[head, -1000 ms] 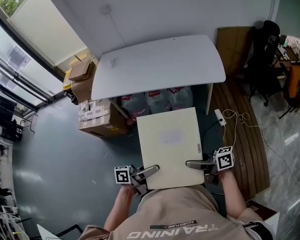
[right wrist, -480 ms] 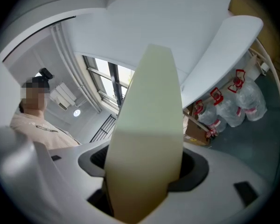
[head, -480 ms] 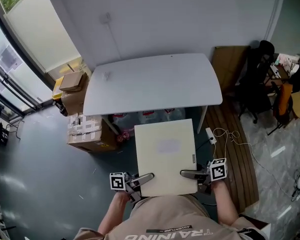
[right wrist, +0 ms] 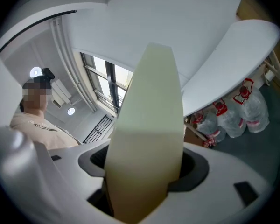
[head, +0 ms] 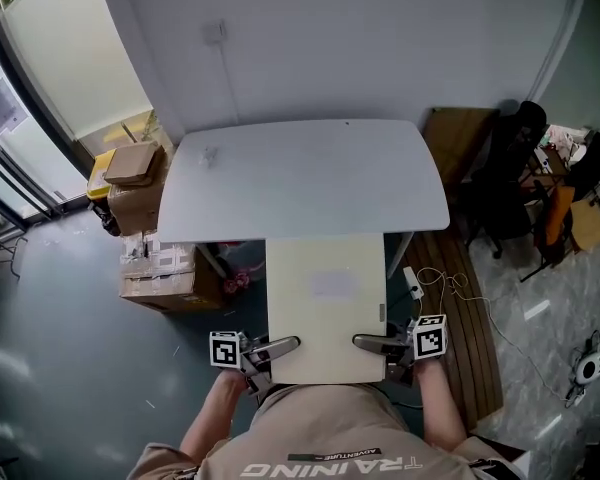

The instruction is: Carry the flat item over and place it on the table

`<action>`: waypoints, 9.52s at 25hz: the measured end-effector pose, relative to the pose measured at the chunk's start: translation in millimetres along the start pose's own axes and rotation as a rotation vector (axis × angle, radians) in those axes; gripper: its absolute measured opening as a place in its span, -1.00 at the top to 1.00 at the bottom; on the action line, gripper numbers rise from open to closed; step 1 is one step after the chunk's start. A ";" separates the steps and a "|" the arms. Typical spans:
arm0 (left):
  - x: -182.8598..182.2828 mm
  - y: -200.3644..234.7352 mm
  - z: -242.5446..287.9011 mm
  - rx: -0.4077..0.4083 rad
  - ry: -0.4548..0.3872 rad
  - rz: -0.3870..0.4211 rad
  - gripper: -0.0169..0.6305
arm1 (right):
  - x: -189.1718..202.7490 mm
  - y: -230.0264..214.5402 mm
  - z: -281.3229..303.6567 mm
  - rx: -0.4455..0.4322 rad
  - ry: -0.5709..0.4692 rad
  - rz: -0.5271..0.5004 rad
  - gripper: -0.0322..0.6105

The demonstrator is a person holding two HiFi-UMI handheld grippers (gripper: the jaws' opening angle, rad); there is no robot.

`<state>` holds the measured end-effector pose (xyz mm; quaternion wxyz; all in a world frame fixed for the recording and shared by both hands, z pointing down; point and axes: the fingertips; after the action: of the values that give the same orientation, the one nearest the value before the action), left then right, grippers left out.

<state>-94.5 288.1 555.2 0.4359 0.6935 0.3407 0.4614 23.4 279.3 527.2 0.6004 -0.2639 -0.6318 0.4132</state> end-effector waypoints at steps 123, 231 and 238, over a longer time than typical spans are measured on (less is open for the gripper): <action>-416.0 195.4 85.1 -0.049 -0.058 -0.086 0.03 | -371.8 -258.1 147.3 -0.043 0.019 0.093 -0.06; -456.9 378.3 19.3 -0.624 -0.124 -0.268 -0.16 | -307.1 -489.8 131.3 0.514 0.268 0.326 -0.06; -440.2 374.0 8.6 -0.618 -0.058 -0.236 -0.16 | -307.1 -491.3 129.8 0.552 0.236 0.338 -0.06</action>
<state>-210.8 -244.5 746.3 0.6855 0.4973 0.2499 0.4693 19.6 -257.2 781.4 0.6410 -0.2384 -0.3700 0.6288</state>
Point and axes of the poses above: the fingertips, and each gripper's own axes: z forward along the fingers, y to its left, x out of its underside, and after that the axes turned 3 degrees about x, right-handed
